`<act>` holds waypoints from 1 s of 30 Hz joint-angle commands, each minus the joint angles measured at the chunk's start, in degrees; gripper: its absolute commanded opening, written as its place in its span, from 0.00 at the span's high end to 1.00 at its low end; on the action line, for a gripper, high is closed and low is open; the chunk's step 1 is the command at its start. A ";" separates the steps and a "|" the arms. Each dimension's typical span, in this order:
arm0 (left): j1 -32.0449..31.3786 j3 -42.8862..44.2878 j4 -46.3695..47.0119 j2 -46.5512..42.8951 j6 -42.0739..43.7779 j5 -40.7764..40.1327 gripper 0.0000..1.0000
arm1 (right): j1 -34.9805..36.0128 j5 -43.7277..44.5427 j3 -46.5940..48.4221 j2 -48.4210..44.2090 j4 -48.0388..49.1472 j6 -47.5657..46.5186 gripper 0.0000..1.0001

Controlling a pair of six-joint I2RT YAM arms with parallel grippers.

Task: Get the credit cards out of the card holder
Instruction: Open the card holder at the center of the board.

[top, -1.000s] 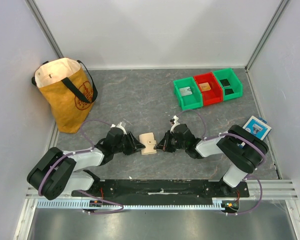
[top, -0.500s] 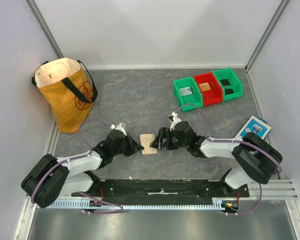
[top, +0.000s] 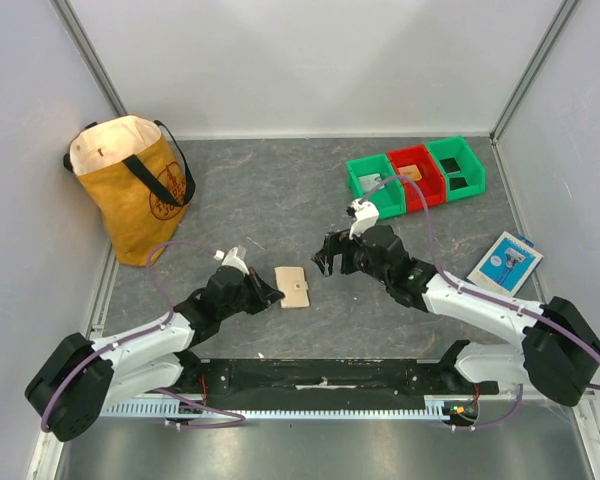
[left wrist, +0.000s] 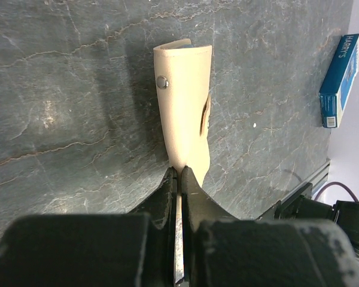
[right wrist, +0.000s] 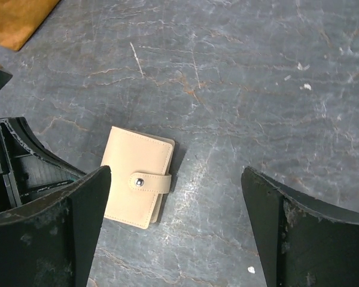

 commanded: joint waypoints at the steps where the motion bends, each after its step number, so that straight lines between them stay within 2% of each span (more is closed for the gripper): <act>1: -0.31 -0.23 0.25 -2.54 1.75 -2.57 0.98 | 0.08 -4.31 7.05 3.64 -5.29 -6.05 0.06; 4: -0.40 -0.32 -0.63 -3.42 2.10 -2.48 0.98 | 1.65 -7.04 6.71 6.28 -2.76 -4.38 0.05; 9: -0.31 -0.23 -1.16 -3.69 2.45 -2.39 0.98 | 5.52 -6.35 6.79 10.68 0.32 -2.18 0.07; 16: -0.48 -0.14 -1.07 -3.24 2.45 -1.78 0.98 | 10.01 -0.20 9.61 17.44 -0.38 -1.83 0.12; 27: -0.48 -0.93 -0.02 -3.95 2.36 -1.43 0.98 | 11.94 2.61 13.82 24.57 -0.46 -2.44 0.33; 30: -0.48 -1.11 0.07 -4.04 2.19 -1.51 0.98 | 12.38 2.96 14.79 26.15 -0.64 -2.36 0.42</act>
